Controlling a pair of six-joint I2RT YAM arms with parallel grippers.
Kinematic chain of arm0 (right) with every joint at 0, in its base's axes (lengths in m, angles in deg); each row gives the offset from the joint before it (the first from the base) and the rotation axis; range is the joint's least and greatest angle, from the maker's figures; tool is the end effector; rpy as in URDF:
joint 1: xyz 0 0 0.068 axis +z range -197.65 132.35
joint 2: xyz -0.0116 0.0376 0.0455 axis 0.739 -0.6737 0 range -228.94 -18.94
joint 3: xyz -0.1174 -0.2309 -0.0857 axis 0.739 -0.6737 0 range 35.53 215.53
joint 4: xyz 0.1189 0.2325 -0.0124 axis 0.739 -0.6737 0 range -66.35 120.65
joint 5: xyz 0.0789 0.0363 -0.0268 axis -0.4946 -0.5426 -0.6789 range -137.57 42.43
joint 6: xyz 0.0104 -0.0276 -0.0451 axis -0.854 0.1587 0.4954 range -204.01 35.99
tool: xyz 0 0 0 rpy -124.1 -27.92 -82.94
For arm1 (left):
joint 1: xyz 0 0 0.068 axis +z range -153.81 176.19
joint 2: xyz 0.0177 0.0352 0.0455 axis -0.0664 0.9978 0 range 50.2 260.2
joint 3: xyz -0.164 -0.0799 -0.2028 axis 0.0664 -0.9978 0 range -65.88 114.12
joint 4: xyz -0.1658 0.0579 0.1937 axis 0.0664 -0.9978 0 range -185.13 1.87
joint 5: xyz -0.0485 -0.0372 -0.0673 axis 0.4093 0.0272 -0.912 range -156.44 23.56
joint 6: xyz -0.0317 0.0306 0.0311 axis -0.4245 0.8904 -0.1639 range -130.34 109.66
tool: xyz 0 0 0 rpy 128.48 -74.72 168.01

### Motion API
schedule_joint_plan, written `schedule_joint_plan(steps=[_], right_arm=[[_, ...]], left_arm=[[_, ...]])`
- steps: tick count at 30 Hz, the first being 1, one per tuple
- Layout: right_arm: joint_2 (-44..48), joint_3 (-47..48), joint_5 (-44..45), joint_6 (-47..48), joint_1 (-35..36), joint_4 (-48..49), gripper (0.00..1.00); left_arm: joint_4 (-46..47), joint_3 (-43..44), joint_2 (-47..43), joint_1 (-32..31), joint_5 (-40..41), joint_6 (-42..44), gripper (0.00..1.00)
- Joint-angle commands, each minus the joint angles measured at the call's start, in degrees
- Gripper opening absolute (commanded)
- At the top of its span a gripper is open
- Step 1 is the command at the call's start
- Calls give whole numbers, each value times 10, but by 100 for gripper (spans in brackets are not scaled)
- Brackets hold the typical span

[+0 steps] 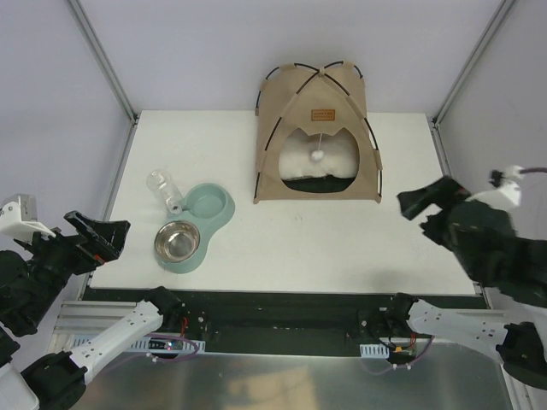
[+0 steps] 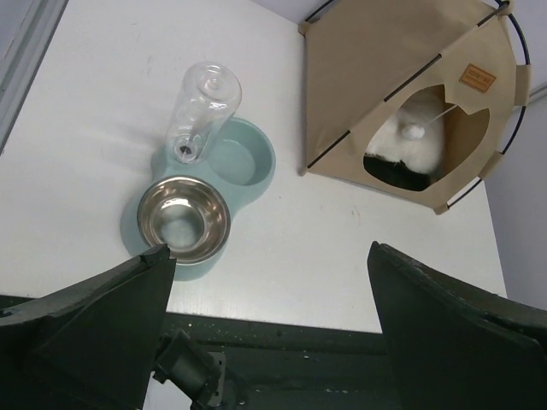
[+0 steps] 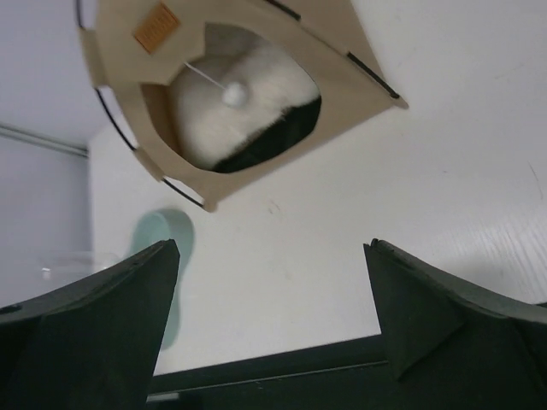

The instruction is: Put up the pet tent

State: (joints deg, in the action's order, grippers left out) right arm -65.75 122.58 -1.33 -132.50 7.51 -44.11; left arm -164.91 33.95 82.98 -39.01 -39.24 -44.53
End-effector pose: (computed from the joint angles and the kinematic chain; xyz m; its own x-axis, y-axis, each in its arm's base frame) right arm 0.0604 0.0418 0.4543 -0.3852 0.3532 -0.8526 0.0915 0.9339 0.3456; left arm -0.0376 0.0464 0.4876 -0.1953 -0.4739 -0.8587 0.0420 0.8707 -0.4901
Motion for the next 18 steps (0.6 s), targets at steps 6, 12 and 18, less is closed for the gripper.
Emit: schedule_joint_plan(steps=[6,12,18], right_arm=[[64,149,57,37,-1,-186,99],[95,157,39,67,-2,-170,99],[120,133,19,81,-1,-136,99]], left_arm=[[-173,-6,-17,-1,-19,-22,99],[-173,-22,-31,-1,-33,-25,99],[-172,-21,-38,-1,-29,-29,99]])
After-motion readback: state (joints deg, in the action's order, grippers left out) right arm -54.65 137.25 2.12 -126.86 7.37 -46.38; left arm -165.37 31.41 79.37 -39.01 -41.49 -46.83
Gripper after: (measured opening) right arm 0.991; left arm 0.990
